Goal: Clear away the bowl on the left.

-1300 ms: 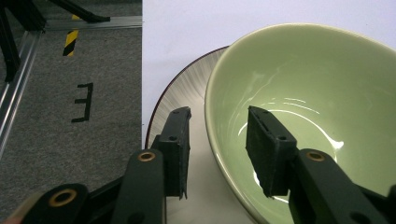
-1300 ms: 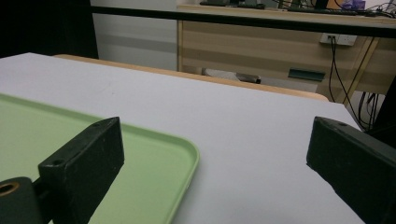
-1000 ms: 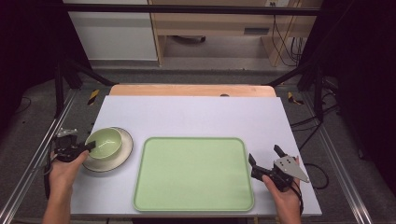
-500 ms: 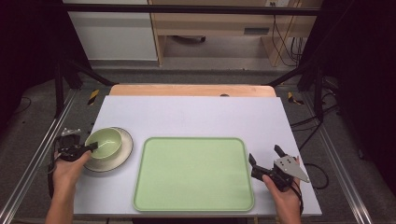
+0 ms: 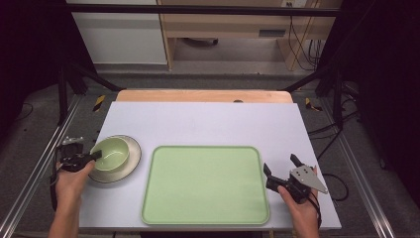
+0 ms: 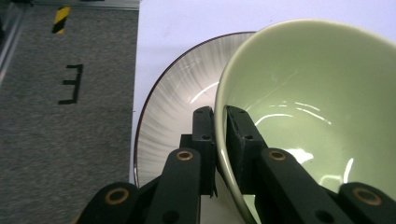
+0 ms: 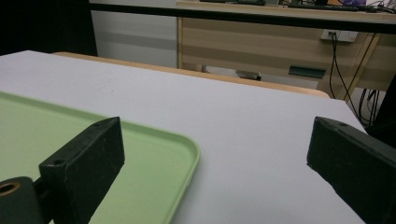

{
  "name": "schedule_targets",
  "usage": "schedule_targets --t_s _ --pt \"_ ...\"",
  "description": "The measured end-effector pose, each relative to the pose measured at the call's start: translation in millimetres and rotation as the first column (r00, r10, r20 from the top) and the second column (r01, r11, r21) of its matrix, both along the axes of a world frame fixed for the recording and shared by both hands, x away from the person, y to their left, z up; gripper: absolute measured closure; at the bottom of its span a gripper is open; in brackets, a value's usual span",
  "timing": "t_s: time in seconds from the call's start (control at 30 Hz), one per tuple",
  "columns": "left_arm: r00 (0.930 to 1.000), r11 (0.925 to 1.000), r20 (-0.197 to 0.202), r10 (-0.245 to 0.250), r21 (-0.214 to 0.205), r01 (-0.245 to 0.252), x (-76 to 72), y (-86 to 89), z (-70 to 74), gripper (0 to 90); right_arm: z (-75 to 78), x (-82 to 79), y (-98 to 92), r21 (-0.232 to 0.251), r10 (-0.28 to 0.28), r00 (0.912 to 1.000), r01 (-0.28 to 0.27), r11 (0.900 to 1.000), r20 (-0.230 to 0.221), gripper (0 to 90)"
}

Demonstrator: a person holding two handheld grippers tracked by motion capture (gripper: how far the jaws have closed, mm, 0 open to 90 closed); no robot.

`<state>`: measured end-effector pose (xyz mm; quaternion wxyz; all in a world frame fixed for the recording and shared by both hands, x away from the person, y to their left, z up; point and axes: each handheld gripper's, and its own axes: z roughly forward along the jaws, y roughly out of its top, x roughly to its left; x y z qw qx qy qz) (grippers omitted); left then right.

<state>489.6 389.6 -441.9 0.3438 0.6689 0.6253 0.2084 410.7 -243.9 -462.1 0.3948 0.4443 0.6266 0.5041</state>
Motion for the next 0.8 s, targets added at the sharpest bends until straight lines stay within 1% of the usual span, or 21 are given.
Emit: schedule_targets --t_s 0.03,0.13,0.2,0.23,0.33,0.37,0.4,0.47,0.5,0.57,0.67,0.73,0.8 --pt "0.9999 0.9998 0.016 -0.004 -0.021 0.004 -1.1 -0.1 1.6 83.6 0.1 -0.2 -0.2 0.000 0.001 1.0000 -0.001 1.0000 -0.001 4.4" --pt "0.9998 0.9998 0.018 -0.003 -0.018 0.004 -1.5 -0.5 2.0 83.6 0.2 -0.2 -0.4 0.001 0.001 1.0000 -0.001 1.0000 -0.001 4.5" --pt "0.9997 0.9991 0.023 -0.001 -0.044 0.002 -2.4 1.1 1.7 83.5 0.4 -0.4 -0.6 0.002 0.001 1.0000 -0.001 1.0000 -0.002 4.6" --pt "0.9997 0.9988 0.025 0.000 -0.049 0.001 -2.8 1.3 1.9 83.4 0.4 -0.3 -0.6 0.004 0.000 1.0000 0.000 1.0000 -0.001 4.6" --pt "0.9996 0.9990 0.028 0.000 -0.046 0.001 -3.8 1.4 3.5 83.0 0.5 -0.3 -0.7 0.006 -0.001 1.0000 0.001 1.0000 0.000 4.6" --pt "0.9993 0.9990 0.038 0.002 -0.045 -0.001 -4.5 0.6 5.4 82.8 0.7 -0.3 -0.9 0.005 -0.002 1.0000 0.002 1.0000 0.001 4.7" --pt "0.9993 0.9990 0.038 0.002 -0.045 -0.001 -4.5 0.6 5.4 82.8 0.8 -0.5 -0.6 0.007 -0.001 1.0000 0.001 1.0000 0.003 4.7" --pt "0.9988 0.9981 0.049 -0.004 -0.061 0.007 -5.3 -0.9 7.8 82.8 1.9 -1.1 -0.5 0.007 0.003 1.0000 -0.003 1.0000 0.008 4.7" --pt "0.9988 0.9981 0.049 -0.004 -0.061 0.007 -5.3 -0.9 7.8 82.8 2.1 -1.5 -0.5 0.007 0.004 0.9999 -0.004 1.0000 0.010 4.6" --pt "0.9978 0.9956 0.065 -0.007 -0.093 0.013 -6.0 -2.6 10.1 82.7 2.3 -2.0 -0.6 0.002 0.007 0.9999 -0.007 1.0000 0.012 4.4" --pt "0.9975 0.9953 0.070 -0.013 -0.095 0.020 -7.0 -4.1 12.4 82.8 2.4 -1.9 -0.8 0.005 0.010 0.9998 -0.010 0.9999 0.014 4.4" --pt "0.9969 0.9961 0.076 -0.021 -0.084 0.028 -8.3 -6.9 15.9 82.7 2.4 -1.8 -0.9 0.006 0.010 0.9998 -0.010 0.9999 0.016 4.4" --pt "0.9966 0.9958 0.080 -0.019 -0.088 0.026 -8.6 -8.1 16.9 82.7 2.6 -2.1 -0.9 0.007 0.010 0.9999 -0.010 0.9999 0.014 4.4"
